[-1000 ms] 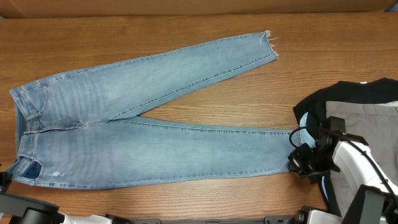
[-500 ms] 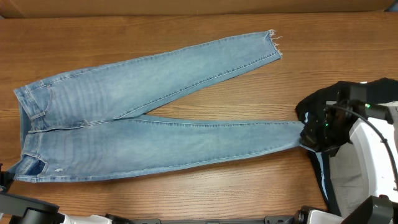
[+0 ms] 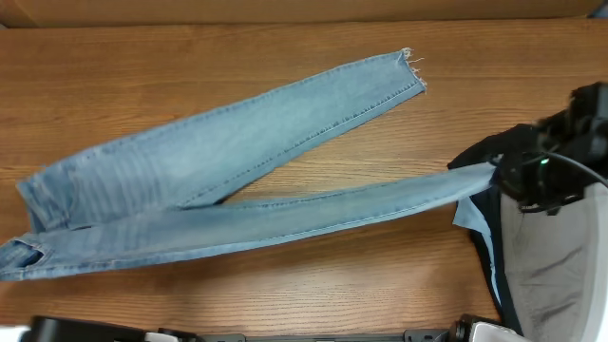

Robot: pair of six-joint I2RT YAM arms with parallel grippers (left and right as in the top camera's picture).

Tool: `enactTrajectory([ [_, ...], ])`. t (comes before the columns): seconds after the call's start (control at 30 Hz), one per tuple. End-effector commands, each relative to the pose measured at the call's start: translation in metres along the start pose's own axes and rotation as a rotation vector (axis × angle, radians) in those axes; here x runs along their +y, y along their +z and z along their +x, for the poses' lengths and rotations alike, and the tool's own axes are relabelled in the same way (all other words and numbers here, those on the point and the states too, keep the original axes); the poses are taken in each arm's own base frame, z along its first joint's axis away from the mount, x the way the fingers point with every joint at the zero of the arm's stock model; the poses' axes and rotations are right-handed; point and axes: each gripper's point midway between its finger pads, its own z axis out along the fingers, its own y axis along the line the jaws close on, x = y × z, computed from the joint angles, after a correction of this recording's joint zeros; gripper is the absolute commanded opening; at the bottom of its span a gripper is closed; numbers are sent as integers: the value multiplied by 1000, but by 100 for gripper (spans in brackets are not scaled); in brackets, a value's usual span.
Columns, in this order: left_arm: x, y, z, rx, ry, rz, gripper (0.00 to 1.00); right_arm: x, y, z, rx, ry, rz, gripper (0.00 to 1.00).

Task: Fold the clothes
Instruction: 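Lift the lower leg hem with the right gripper over the upper leg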

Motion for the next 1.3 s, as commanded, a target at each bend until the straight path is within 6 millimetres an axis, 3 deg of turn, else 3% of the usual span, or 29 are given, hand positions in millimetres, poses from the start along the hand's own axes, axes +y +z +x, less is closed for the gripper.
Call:
enactTrajectory([
  [0.0,-4,-28,-11,-106,0,-7,4,3,-43,-14,-155,-27,14,4],
  [0.13,-6,-40,-11,-148,1,-15,4,12,-68,-19,-230,-14,-18,4],
  [0.3,-14,-31,-7,-127,37,-27,4,20,-64,-36,-252,0,-48,4],
  [0.7,-19,15,9,-56,196,-261,4,44,7,-103,-173,5,-68,4],
  [0.77,-20,27,9,-43,214,-285,4,56,18,-116,-184,-16,-96,4],
  [1.1,-33,84,-5,-39,255,-274,4,105,64,-143,-200,-87,-170,4],
  [1.27,-46,112,-5,-19,289,-224,4,113,88,-155,-191,-60,-177,4],
])
